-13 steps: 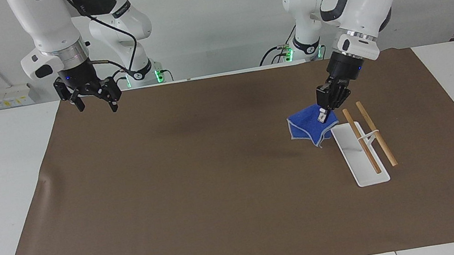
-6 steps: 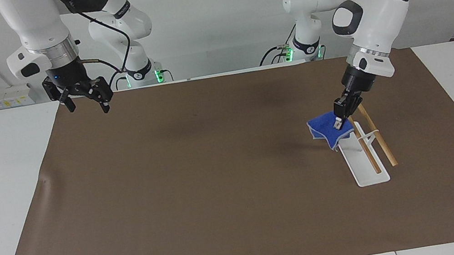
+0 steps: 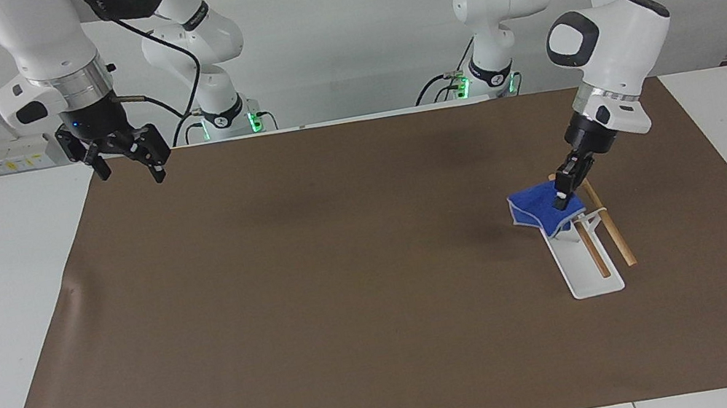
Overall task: Right arm passes towel to left arm to hang
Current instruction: 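Carry the towel with the left gripper over the dowel rack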
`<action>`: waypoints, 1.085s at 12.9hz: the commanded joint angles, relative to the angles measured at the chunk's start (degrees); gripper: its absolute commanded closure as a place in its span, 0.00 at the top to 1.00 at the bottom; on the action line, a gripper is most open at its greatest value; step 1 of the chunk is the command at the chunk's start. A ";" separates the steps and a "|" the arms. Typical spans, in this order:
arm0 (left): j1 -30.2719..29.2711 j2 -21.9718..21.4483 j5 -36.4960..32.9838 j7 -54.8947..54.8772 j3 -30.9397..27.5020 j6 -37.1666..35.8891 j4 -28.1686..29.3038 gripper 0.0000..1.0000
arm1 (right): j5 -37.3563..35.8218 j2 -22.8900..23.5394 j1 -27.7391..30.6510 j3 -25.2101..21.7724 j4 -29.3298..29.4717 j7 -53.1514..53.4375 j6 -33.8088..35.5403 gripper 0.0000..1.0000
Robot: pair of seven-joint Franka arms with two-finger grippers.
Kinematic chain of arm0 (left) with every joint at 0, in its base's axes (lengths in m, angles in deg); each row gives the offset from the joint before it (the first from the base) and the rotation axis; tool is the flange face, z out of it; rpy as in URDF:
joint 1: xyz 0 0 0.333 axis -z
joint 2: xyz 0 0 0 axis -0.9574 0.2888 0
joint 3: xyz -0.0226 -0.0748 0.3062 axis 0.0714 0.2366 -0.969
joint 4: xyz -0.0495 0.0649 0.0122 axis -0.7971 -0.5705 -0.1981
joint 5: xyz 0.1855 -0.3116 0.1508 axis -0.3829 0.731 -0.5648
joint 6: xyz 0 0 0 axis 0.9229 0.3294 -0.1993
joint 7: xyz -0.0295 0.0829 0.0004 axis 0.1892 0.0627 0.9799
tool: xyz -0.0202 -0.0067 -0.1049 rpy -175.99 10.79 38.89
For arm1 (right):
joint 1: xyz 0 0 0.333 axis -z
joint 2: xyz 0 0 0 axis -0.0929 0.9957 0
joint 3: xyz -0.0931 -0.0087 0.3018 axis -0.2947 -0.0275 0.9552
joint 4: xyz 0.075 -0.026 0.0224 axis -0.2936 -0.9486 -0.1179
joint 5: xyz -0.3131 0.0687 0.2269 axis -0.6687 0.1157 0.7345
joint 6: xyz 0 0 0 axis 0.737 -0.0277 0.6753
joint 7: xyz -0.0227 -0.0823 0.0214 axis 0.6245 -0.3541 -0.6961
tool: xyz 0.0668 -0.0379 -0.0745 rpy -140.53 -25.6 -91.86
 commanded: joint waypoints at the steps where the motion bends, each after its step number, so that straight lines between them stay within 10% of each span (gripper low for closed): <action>1: -2.21 0.48 -0.43 0.41 0.50 4.47 0.37 0.00 | 0.67 0.66 -0.71 -1.18 1.21 -2.30 1.48 1.00; 14: -9.07 2.51 -0.43 -0.03 0.50 13.97 -1.04 0.00 | 4.03 -0.74 0.43 -1.36 -1.69 -8.37 4.99 1.00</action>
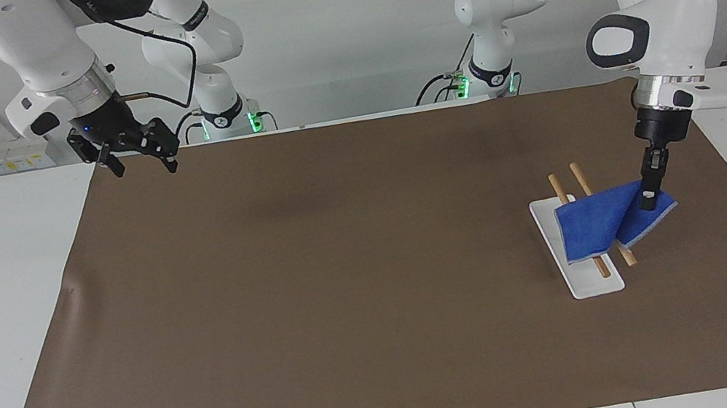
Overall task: Right arm passes towel to left arm to hang
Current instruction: 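Lower the towel with the left gripper onto the wooden dowels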
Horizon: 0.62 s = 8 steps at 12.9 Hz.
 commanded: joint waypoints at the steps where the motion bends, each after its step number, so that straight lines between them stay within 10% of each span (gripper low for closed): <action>1: -0.38 1.05 -0.43 -0.10 0.44 2.72 -0.83 0.00 | -1.42 -0.93 0.32 -0.28 -1.29 -2.45 0.34 1.00; 8: -0.46 1.23 -0.52 -4.56 0.36 5.72 -0.31 0.00 | -2.31 -1.54 0.32 -0.11 -2.43 -2.72 -0.54 1.00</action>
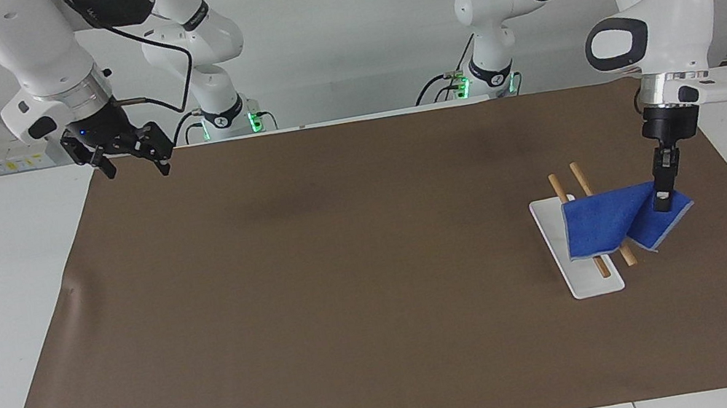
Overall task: Right arm passes towel to left arm to hang
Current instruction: 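Lower the towel with the left gripper onto the wooden dowels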
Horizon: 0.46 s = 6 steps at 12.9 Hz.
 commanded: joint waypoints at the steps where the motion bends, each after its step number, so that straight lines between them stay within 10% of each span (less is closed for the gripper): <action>1: -0.60 0.71 -0.51 -4.23 0.05 0.84 -0.07 0.00 | 0.18 -1.40 0.33 0.07 -1.74 -1.49 -0.63 1.00; 6: -3.50 -0.43 -0.60 -7.40 0.13 0.22 3.43 0.00 | 0.27 -1.39 0.33 0.07 -1.74 -1.40 -0.63 1.00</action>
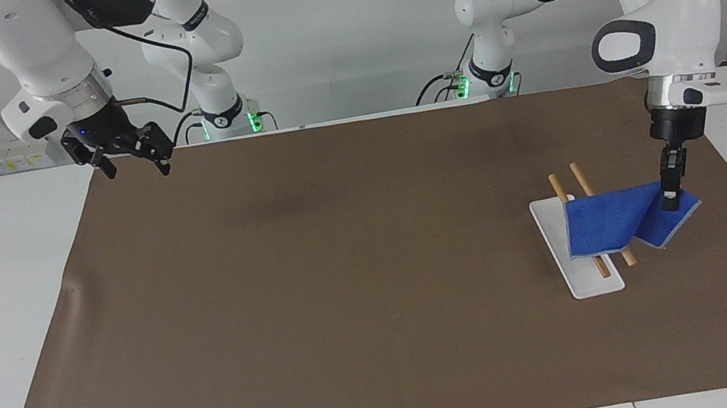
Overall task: Right arm passes towel to left arm to hang
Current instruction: 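Lower the towel with the left gripper onto the wooden dowels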
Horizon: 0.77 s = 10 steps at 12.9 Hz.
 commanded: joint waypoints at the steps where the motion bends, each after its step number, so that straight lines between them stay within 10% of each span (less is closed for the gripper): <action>1: -0.42 -1.01 -0.60 -2.02 0.41 0.36 3.67 0.00 | 0.26 -1.35 0.34 0.14 -1.64 -1.40 -0.63 1.00; 10: 3.27 -1.27 -0.60 -1.76 0.49 0.28 7.37 0.00 | 0.26 -1.35 0.34 0.06 -1.64 -1.40 -0.63 1.00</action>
